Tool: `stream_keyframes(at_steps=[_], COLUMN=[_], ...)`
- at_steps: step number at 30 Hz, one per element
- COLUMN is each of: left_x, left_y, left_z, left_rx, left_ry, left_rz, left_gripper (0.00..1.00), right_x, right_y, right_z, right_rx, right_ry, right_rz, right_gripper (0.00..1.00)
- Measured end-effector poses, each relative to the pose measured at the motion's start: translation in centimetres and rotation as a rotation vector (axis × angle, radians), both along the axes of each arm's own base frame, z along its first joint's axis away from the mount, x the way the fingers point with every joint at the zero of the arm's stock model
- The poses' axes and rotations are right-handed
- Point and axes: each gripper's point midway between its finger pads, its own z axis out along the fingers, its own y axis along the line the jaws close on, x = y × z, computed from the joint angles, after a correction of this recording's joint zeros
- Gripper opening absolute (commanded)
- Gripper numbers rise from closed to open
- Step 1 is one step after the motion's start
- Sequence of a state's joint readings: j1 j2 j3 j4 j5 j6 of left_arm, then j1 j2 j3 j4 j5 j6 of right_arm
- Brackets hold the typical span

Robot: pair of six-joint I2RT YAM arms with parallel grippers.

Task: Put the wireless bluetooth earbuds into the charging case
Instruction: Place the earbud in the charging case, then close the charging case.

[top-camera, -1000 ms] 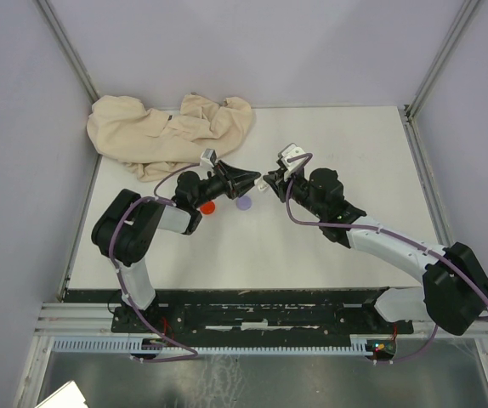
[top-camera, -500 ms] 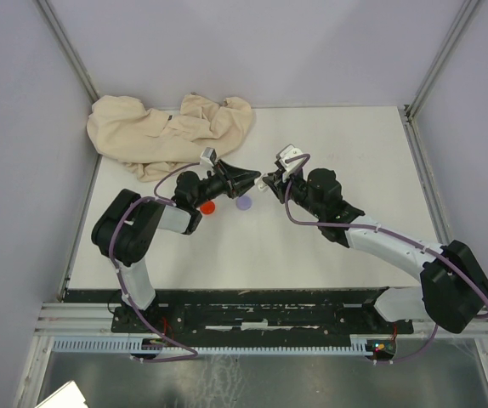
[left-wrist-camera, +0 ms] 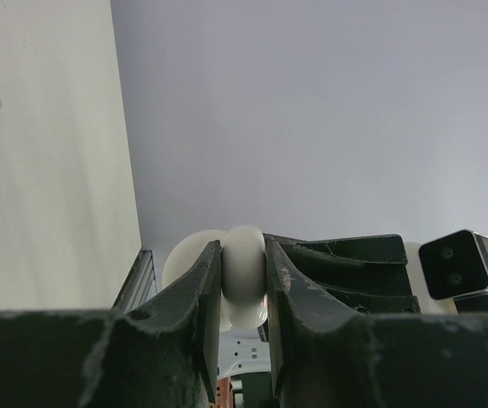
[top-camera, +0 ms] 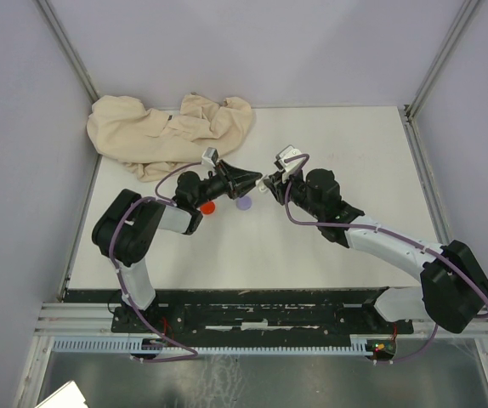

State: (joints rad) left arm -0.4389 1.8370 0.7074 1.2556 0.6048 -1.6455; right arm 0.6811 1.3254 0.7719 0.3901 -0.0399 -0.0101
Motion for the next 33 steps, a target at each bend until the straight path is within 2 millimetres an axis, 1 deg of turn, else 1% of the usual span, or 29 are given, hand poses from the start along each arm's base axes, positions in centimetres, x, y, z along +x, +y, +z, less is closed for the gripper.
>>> stream_keyframes(at_steps=[2,4,10,13,14,15,16,17,19,20,21,23,24,25,27,29,33], left_x=[0.0,0.0,-0.1,-0.1,-0.1,-0.1,0.0,0.0,0.1,0.1,0.3,0.6,0.7,1.0,1.5,2.2,3.6], left_y=[0.0,0.0,0.0,0.0,0.0,0.0,0.0,0.0,0.1,0.1,0.1,0.2,0.3,0.4,0.6,0.9,1.9], left_z=[0.0,0.1,0.3,0.4,0.4,0.4,0.4,0.4,0.4,0.4,0.4,0.4,0.4,0.3,-0.2,-1.0,-2.5], left_rx=[0.0,-0.002,-0.004,-0.006,-0.006,-0.006,-0.006,-0.006,-0.007,-0.007,-0.008,-0.009,-0.01,-0.009,-0.002,0.011,0.031], left_ry=[-0.001,-0.005,-0.01,-0.011,-0.011,-0.011,-0.011,-0.012,-0.011,-0.011,-0.01,-0.005,-0.001,0.007,0.029,0.065,0.175], left_rz=[0.0,-0.002,-0.003,-0.002,0.0,0.0,0.001,0.002,0.008,0.012,0.02,0.036,0.046,0.06,0.091,0.137,0.242], left_gripper=[0.03,0.03,0.03,0.03,0.03,0.03,0.03,0.03,0.03,0.03,0.03,0.03,0.03,0.03,0.03,0.03,0.03], right_x=[0.0,0.1,0.4,0.4,0.4,0.2,0.2,0.1,-0.1,-0.2,-0.3,-0.6,-0.6,-0.6,-0.4,-0.2,0.3], right_y=[-0.1,-0.3,-0.4,-0.4,-0.5,-0.6,-0.6,-0.8,-1.3,-1.5,-1.8,-2.2,-2.5,-2.7,-3.1,-3.5,-4.2], right_z=[-0.1,-0.3,0.0,0.7,1.1,2.0,2.2,2.9,4.3,4.9,5.6,6.3,6.5,6.5,6.2,5.7,3.7], right_rx=[-0.001,-0.005,0.011,0.038,0.051,0.07,0.074,0.087,0.107,0.112,0.115,0.112,0.106,0.095,0.071,0.047,-0.028], right_ry=[0.008,0.013,0.013,0.009,0.002,-0.011,-0.015,-0.026,-0.053,-0.067,-0.084,-0.101,-0.1,-0.094,-0.086,-0.075,-0.059], right_rz=[-0.005,-0.016,-0.041,-0.048,-0.049,-0.052,-0.053,-0.058,-0.069,-0.074,-0.078,-0.085,-0.093,-0.104,-0.124,-0.145,-0.198], right_gripper=[0.35,0.42,0.52,0.57,0.6,0.63,0.66,0.68,0.69,0.71,0.71,0.71,0.72,0.78,0.93,0.95,0.99])
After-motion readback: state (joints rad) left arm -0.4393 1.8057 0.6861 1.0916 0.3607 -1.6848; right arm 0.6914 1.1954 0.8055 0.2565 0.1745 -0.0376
